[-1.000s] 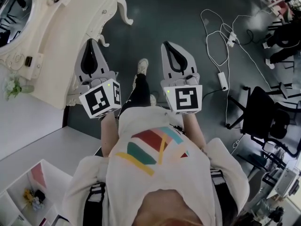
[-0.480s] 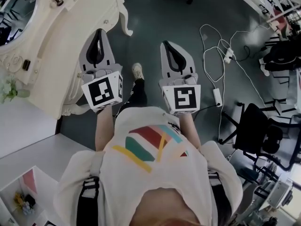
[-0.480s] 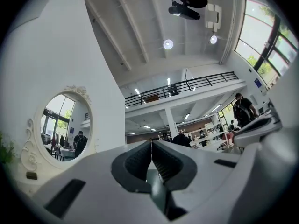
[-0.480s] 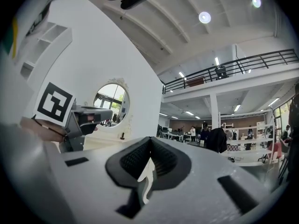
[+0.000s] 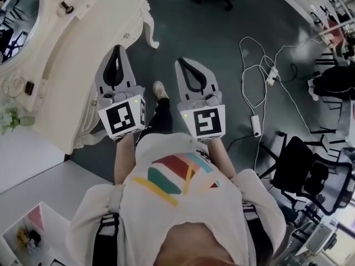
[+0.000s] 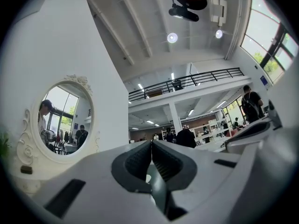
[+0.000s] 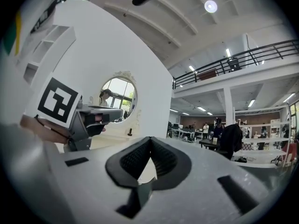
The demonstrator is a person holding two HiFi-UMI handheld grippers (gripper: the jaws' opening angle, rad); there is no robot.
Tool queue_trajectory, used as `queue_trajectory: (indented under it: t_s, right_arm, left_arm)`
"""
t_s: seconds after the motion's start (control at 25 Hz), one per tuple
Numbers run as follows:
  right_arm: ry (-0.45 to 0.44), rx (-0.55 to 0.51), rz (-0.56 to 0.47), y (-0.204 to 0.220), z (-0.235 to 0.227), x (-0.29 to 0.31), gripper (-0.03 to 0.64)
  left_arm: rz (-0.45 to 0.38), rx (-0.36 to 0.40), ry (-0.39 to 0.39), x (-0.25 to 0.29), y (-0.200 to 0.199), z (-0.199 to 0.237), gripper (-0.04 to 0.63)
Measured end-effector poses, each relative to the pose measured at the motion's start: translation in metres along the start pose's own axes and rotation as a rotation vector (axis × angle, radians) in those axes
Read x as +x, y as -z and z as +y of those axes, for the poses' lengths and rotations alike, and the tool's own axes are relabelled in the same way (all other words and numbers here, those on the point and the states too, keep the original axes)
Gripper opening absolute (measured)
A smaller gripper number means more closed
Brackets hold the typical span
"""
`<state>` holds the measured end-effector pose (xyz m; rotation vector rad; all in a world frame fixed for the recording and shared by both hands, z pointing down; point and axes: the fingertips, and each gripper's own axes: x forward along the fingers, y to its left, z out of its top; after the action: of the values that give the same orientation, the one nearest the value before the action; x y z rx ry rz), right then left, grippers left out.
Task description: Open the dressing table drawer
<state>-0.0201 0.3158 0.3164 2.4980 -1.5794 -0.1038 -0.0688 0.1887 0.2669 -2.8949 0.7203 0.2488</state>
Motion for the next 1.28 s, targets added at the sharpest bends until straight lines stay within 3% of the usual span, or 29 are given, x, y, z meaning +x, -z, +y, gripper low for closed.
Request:
queue_trajectory:
  t_s: [0.96, 1.28]
  right_arm:
    - [-0.211, 0.003, 0.057, 0.032, -0.001, 0.156, 0.000]
    - [-0.322, 0.003, 0.038, 0.023, 0.012, 0.217, 0.000]
  left_arm:
    - [0.083, 0.058, -0.188, 0.087, 0.055, 0.078, 0.006]
    - [0.164, 0.087, -0.219, 0.110, 0.079, 0.110, 0.006]
